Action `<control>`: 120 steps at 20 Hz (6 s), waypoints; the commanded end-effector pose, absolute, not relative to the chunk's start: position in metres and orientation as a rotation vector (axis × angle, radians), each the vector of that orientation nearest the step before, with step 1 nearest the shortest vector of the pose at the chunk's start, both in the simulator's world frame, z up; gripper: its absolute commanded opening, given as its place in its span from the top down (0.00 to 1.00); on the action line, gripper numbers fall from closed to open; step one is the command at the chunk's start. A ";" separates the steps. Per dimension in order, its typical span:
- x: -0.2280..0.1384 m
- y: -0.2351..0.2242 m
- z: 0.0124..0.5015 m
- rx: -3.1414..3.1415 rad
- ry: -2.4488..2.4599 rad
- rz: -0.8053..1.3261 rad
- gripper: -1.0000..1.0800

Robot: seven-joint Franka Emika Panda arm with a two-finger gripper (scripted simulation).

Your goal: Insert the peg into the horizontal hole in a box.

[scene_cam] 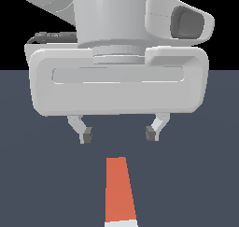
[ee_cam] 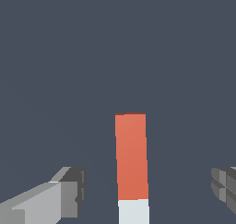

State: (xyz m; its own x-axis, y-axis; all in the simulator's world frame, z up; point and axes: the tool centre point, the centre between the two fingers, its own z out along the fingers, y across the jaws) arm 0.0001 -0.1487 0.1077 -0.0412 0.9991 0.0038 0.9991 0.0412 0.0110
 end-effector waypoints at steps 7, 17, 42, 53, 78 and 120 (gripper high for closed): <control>0.001 -0.228 0.080 2.142 2.296 0.005 0.04; 0.005 -0.264 0.067 2.129 2.310 0.000 0.04; 0.006 -0.262 0.018 2.130 2.309 0.000 1.00; 0.005 -0.262 0.018 2.130 2.310 0.000 1.00; 0.047 0.024 0.060 1.896 2.505 -0.001 1.00; 0.028 0.194 0.076 1.806 2.570 0.002 1.00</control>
